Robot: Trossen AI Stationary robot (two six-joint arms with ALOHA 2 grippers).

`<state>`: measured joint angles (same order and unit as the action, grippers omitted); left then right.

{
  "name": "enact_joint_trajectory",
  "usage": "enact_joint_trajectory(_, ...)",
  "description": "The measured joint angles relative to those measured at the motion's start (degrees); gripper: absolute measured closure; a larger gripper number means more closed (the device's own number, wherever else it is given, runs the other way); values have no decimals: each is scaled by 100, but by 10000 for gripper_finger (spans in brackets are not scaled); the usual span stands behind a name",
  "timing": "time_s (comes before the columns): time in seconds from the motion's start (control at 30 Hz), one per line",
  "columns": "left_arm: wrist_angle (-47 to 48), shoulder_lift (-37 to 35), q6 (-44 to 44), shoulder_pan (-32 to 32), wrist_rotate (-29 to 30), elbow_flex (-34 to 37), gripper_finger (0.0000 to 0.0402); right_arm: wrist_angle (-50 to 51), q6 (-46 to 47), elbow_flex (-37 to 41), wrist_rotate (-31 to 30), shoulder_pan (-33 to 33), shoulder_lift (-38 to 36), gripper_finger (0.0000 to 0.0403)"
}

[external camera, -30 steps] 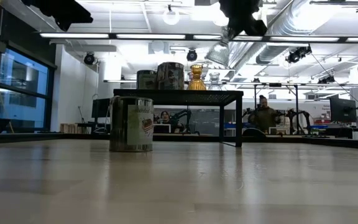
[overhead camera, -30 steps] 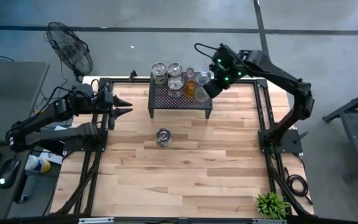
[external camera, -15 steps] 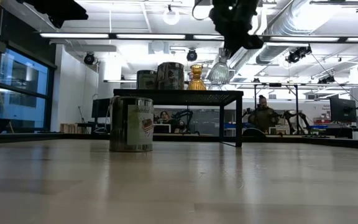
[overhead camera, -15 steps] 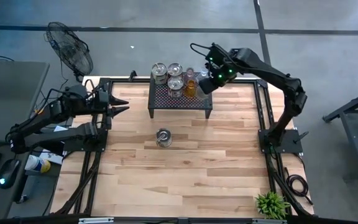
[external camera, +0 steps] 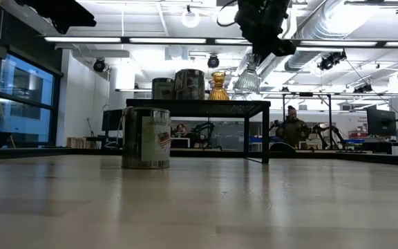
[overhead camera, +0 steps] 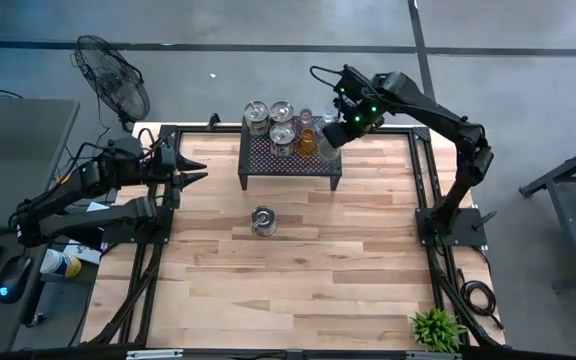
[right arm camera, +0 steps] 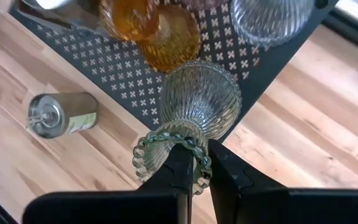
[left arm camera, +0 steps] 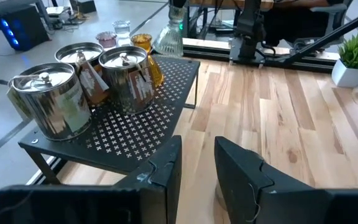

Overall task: Pick & Place candle stick holders
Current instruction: Put the green candle holder on the shelf

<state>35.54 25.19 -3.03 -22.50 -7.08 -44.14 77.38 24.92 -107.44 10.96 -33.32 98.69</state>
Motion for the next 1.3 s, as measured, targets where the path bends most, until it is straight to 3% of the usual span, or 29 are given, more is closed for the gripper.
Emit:
enact_joint_trajectory(0.7, -169, 9, -120, 0, 176, 0, 309, 600, 181, -2204, -570, -66, 3, 384)
enact_joint_trajectory(0.87, -206, 9, -120, 0, 186, 0, 309, 1160, -66, -2770, -502, -34, 378, 384)
enact_joint_trajectory(1.1, -244, 9, -101, 0, 229, 0, 309, 1251, -720, -2038, -358, 15, 455, 384)
enact_joint_trajectory(1.3, -241, 9, -101, 0, 229, -2, 309, 1133, -525, -1468, -438, -39, 468, 384)
